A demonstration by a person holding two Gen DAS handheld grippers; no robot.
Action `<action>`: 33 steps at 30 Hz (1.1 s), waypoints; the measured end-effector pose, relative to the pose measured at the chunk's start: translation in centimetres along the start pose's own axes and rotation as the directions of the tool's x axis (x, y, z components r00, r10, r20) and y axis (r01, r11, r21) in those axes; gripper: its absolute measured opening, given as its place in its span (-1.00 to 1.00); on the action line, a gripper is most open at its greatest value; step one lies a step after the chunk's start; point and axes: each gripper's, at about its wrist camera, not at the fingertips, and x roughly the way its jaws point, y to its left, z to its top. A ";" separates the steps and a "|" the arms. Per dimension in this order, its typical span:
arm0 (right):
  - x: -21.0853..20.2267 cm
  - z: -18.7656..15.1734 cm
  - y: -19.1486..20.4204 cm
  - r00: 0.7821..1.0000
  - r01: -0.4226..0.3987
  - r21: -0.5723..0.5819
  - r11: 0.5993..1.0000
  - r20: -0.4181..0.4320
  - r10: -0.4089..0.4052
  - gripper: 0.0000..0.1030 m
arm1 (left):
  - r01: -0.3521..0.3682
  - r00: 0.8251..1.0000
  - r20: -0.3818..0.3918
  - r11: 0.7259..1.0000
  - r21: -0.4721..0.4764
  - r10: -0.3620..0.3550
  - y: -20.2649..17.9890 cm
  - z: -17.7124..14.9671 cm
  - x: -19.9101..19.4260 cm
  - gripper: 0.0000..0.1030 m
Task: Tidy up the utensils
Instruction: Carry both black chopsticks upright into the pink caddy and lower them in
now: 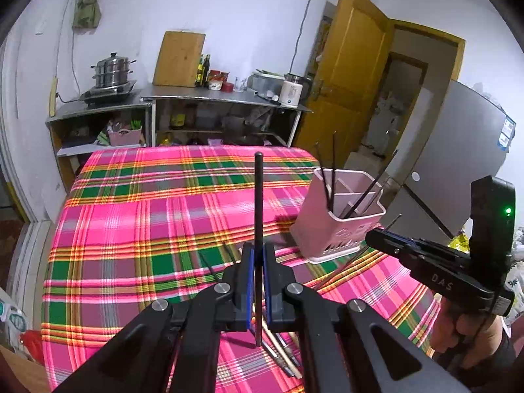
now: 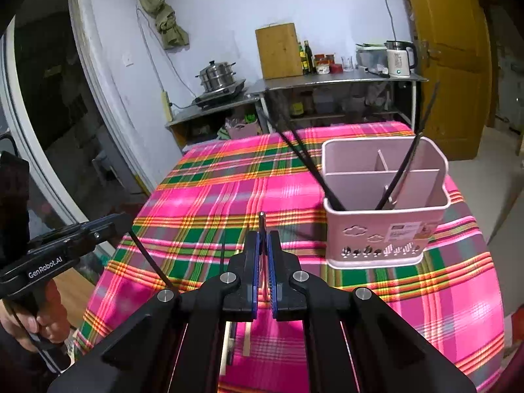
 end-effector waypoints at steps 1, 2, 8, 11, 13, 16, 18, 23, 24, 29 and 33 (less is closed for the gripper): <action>-0.3 0.1 -0.1 1.000 0.002 0.002 1.000 0.006 -0.002 -0.90 | 0.007 1.000 0.003 1.000 0.000 -0.007 -0.2 0.2 -0.1 -0.91; -0.6 0.2 -0.3 1.000 0.005 0.004 1.000 0.011 -0.005 -0.90 | 0.015 1.000 0.006 1.000 0.000 -0.015 -0.4 0.5 -0.2 -0.91; -1.6 0.1 -1.3 0.999 0.023 0.021 1.000 0.025 -0.024 -0.90 | 0.065 0.998 0.002 0.998 0.002 -0.065 -2.1 1.6 0.5 -0.91; -1.7 -0.1 -2.1 0.999 0.034 0.040 0.999 0.020 -0.035 -0.90 | 0.086 0.996 -0.010 0.996 0.011 -0.086 -3.2 1.9 1.6 -0.91; -1.8 -0.2 -2.8 0.999 0.044 0.054 0.998 0.018 -0.045 -0.90 | 0.110 0.994 -0.022 0.994 0.004 -0.110 -3.9 2.2 2.6 -0.91; -1.9 -0.2 -4.0 0.998 0.058 0.080 0.995 0.018 -0.059 -0.90 | 0.136 0.990 -0.033 0.991 0.001 -0.136 -4.5 2.7 3.9 -0.91; -2.1 0.0 -4.8 0.997 0.067 0.096 0.993 0.021 -0.069 -0.90 | 0.144 0.989 -0.041 0.990 0.008 -0.144 -5.2 3.1 4.7 -0.91; -3.3 1.4 -6.3 0.994 0.087 0.116 0.989 0.058 -0.095 -0.90 | 0.171 0.985 -0.022 0.985 0.036 -0.171 -7.0 5.1 5.5 -0.91; -3.6 1.8 -6.3 0.993 0.092 0.116 0.989 0.068 -0.100 -0.90 | 0.177 0.984 -0.012 0.983 0.040 -0.176 -7.2 5.6 5.4 -0.91; -5.5 4.5 -7.0 0.982 0.103 0.120 0.987 0.144 -0.120 -0.90 | 0.201 0.978 0.050 0.978 0.048 -0.203 -8.6 8.8 5.0 -0.91; -6.8 6.9 -7.4 0.969 0.111 0.121 0.986 0.206 -0.134 -0.90 | 0.213 0.971 0.097 0.976 0.047 -0.217 -9.4 11.3 4.8 -0.91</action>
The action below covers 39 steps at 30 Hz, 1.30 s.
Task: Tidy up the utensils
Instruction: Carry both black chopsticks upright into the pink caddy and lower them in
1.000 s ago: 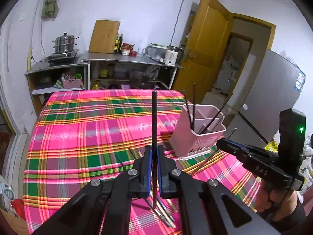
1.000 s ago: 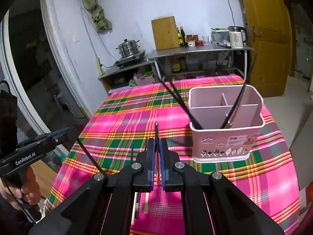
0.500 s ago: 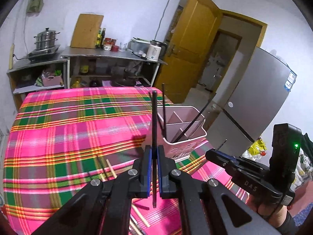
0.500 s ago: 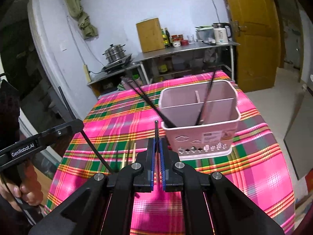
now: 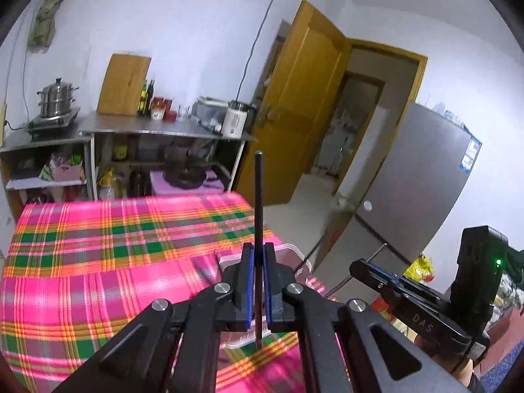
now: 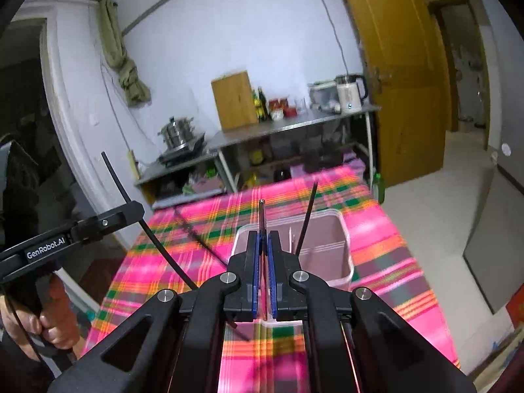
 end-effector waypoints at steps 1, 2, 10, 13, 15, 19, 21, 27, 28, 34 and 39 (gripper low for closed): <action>-0.1 0.5 0.0 1.000 0.003 -0.001 1.000 0.013 -0.003 -0.90 | 0.002 1.000 0.013 1.000 0.001 -0.002 -0.1 0.6 0.1 -0.91; -0.1 1.0 -0.1 1.000 0.007 -0.001 1.000 0.026 -0.007 -0.90 | 0.001 1.000 0.028 1.000 0.003 -0.002 -0.2 1.1 0.2 -0.91; 2.1 1.9 -1.2 0.999 0.031 0.021 0.999 0.031 -0.031 -0.90 | -0.018 0.998 0.054 1.000 -0.002 0.018 0.2 1.6 2.4 -0.91; 3.2 1.2 -1.4 0.999 0.038 0.021 0.999 0.009 -0.038 -0.90 | -0.023 0.999 0.036 1.000 -0.005 0.023 0.6 0.7 3.5 -0.91; 4.1 0.5 -1.4 0.999 0.044 0.017 0.999 -0.012 -0.044 -0.90 | -0.033 0.999 0.021 0.999 -0.003 0.033 0.8 0.0 4.3 -0.91; 5.6 -0.9 -1.6 0.998 0.042 0.015 0.999 -0.056 -0.041 -0.90 | -0.045 0.999 -0.005 0.999 0.005 0.045 1.1 -1.2 5.4 -0.91; 6.3 -1.5 -1.6 0.996 0.040 0.015 0.999 -0.076 -0.039 -0.90 | -0.048 0.999 -0.012 0.999 0.012 0.048 1.3 -1.7 5.7 -0.91; 7.5 -2.9 -1.9 0.992 0.040 0.021 0.999 -0.123 -0.037 -0.90 | -0.052 0.998 -0.031 0.999 0.005 0.052 2.0 -2.6 6.3 -0.91; 7.6 -3.1 -1.9 0.991 0.041 0.022 0.999 -0.129 -0.037 -0.90 | -0.052 0.998 -0.034 0.999 0.003 0.052 2.1 -2.6 6.3 -0.91; 7.3 -3.1 -2.1 0.989 0.059 0.023 0.998 -0.138 -0.055 -0.89 | -0.053 0.998 -0.026 0.998 0.016 0.053 1.9 -2.6 5.7 -0.87; 5.5 -2.2 -1.8 0.994 0.069 0.016 0.997 -0.090 -0.067 -0.68 | -0.052 0.999 0.015 0.998 0.020 0.052 1.4 -1.5 3.9 -0.85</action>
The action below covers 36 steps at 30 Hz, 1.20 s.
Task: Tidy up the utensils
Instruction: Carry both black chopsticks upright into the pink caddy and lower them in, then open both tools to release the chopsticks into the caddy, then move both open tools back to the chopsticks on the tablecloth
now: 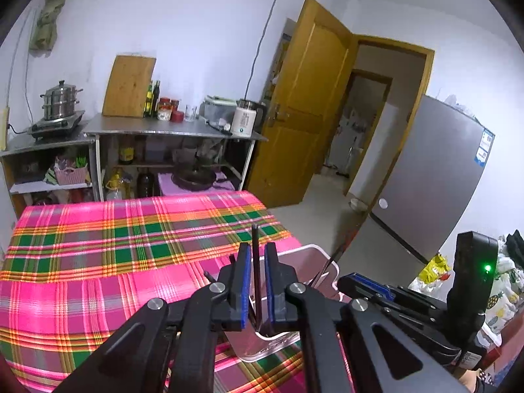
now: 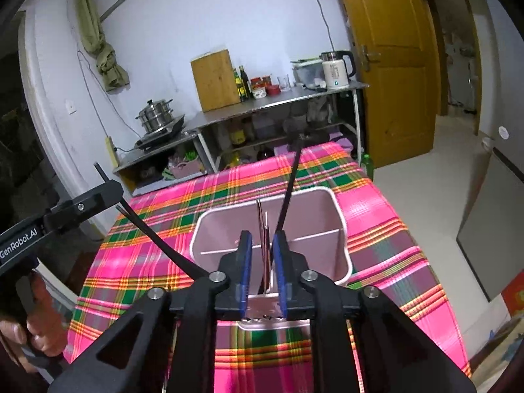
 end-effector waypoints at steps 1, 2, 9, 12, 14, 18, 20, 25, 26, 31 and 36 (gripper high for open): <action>-0.4 0.2 0.1 1.000 0.001 -0.005 1.000 0.011 -0.001 -0.67 | 0.000 1.000 0.011 1.000 0.001 0.000 0.0 0.2 -0.5 -0.84; -0.8 0.3 0.2 1.000 0.000 -0.008 1.000 0.021 0.000 -0.64 | -0.001 1.000 0.020 1.000 0.001 0.001 0.0 0.4 -0.9 -0.83; -2.7 -0.4 1.0 0.998 -0.027 -0.023 0.999 0.048 0.028 -0.45 | -0.020 0.999 0.043 1.000 -0.004 0.020 0.6 -0.3 -3.6 -0.80; -2.8 -1.4 1.4 0.999 -0.033 -0.033 0.999 0.033 0.034 -0.45 | -0.032 0.999 0.027 0.999 -0.017 0.032 1.3 -1.7 -4.3 -0.80; -2.8 -2.2 1.7 0.999 -0.042 -0.037 0.998 0.016 0.043 -0.45 | -0.045 0.999 0.014 0.999 -0.022 0.045 1.8 -2.8 -4.5 -0.80; -2.8 -3.7 2.3 0.998 -0.067 -0.044 0.997 -0.015 0.067 -0.45 | -0.074 0.997 -0.024 0.996 -0.043 0.073 3.1 -5.1 -5.0 -0.80; -2.8 -4.3 2.8 0.997 -0.070 -0.057 0.996 -0.026 0.069 -0.45 | -0.091 0.995 -0.048 0.994 -0.054 0.088 3.8 -6.5 -5.2 -0.80; -2.7 -5.9 3.8 0.995 -0.091 -0.072 0.993 -0.050 0.088 -0.45 | -0.119 0.990 -0.085 0.989 -0.082 0.113 5.4 -9.1 -5.6 -0.80; -2.6 -6.2 4.0 0.994 -0.093 -0.076 0.993 -0.056 0.089 -0.45 | -0.127 0.988 -0.093 0.988 -0.085 0.119 5.7 -9.6 -5.7 -0.80; -2.0 -7.7 4.9 0.990 -0.113 -0.094 0.989 -0.094 0.104 -0.45 | -0.162 0.979 -0.139 0.981 -0.108 0.147 7.2 -12.0 -5.7 -0.80; -1.3 -9.2 5.7 0.985 -0.132 -0.113 0.985 -0.129 0.117 -0.45 | -0.201 0.966 -0.193 0.969 -0.146 0.172 8.9 -14.5 -5.2 -0.62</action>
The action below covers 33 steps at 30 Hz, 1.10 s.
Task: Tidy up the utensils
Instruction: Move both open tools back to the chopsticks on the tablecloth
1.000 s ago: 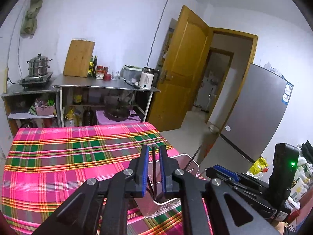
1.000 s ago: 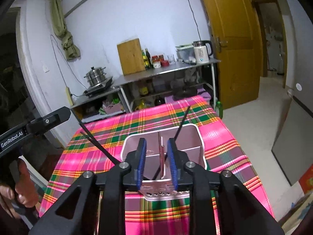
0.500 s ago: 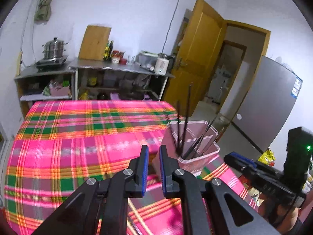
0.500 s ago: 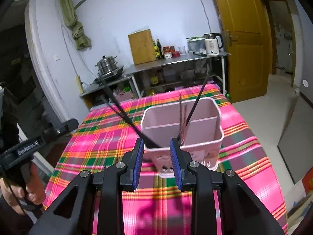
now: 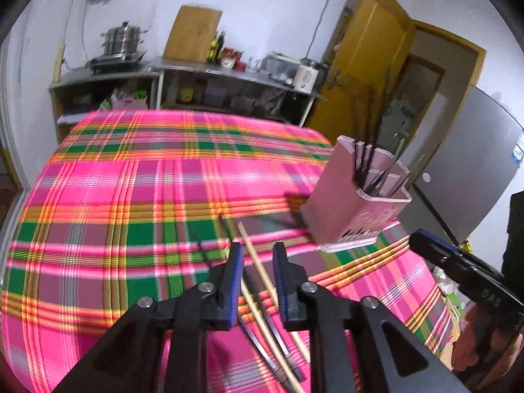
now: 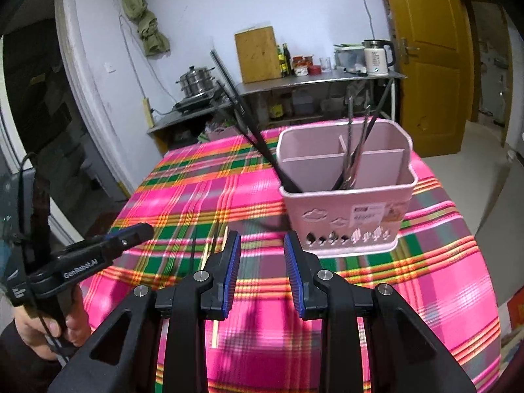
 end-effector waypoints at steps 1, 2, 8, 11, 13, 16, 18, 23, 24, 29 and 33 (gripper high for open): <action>0.2 -0.2 0.2 1.000 -0.005 -0.004 1.000 -0.006 0.005 -0.45 | -0.008 1.000 -0.012 1.000 -0.009 0.008 0.4 -0.4 0.4 -0.61; 0.4 -0.5 0.3 1.000 -0.009 -0.008 1.000 -0.013 0.009 -0.45 | -0.015 1.000 -0.022 1.000 -0.015 0.015 0.7 -0.7 0.7 -0.61; 1.7 -1.4 0.9 0.999 -0.026 -0.023 0.999 -0.043 0.025 -0.45 | -0.045 0.996 -0.075 0.998 -0.053 0.041 2.2 -2.0 3.1 -0.61; 2.4 -1.8 1.0 0.998 -0.033 -0.023 0.999 -0.058 0.031 -0.45 | -0.056 0.994 -0.094 0.996 -0.073 0.049 2.8 -2.4 4.3 -0.61; 2.8 -2.1 1.1 0.997 -0.036 -0.024 0.999 -0.070 0.034 -0.45 | -0.066 0.993 -0.105 0.994 -0.087 0.057 3.3 -2.5 5.3 -0.61; 3.4 -2.4 1.1 0.996 -0.041 -0.025 0.999 -0.084 0.039 -0.45 | -0.082 0.991 -0.117 0.992 -0.098 0.071 3.7 -2.5 6.5 -0.61; 3.8 -2.5 1.1 0.995 -0.044 -0.025 0.999 -0.092 0.042 -0.45 | -0.089 0.989 -0.125 0.991 -0.103 0.076 3.8 -2.6 7.1 -0.61; 4.8 -2.8 1.1 0.993 -0.051 -0.022 0.998 -0.109 0.049 -0.45 | -0.118 0.987 -0.119 0.989 -0.085 0.108 3.7 -2.5 8.5 -0.61; 5.0 -2.9 1.1 0.992 -0.052 -0.023 0.998 -0.113 0.049 -0.45 | -0.126 0.987 -0.115 0.989 -0.076 0.116 3.5 -2.4 8.6 -0.61; 5.8 -3.0 1.4 0.991 -0.054 -0.023 0.998 -0.125 0.051 -0.45 | -0.180 0.978 -0.111 0.984 -0.007 0.178 3.0 -2.2 9.2 -0.81; 6.6 -2.8 2.0 0.989 -0.068 -0.038 0.997 -0.133 0.062 -0.54 | -0.177 0.977 -0.121 0.984 0.001 0.175 3.8 -2.1 8.7 -0.84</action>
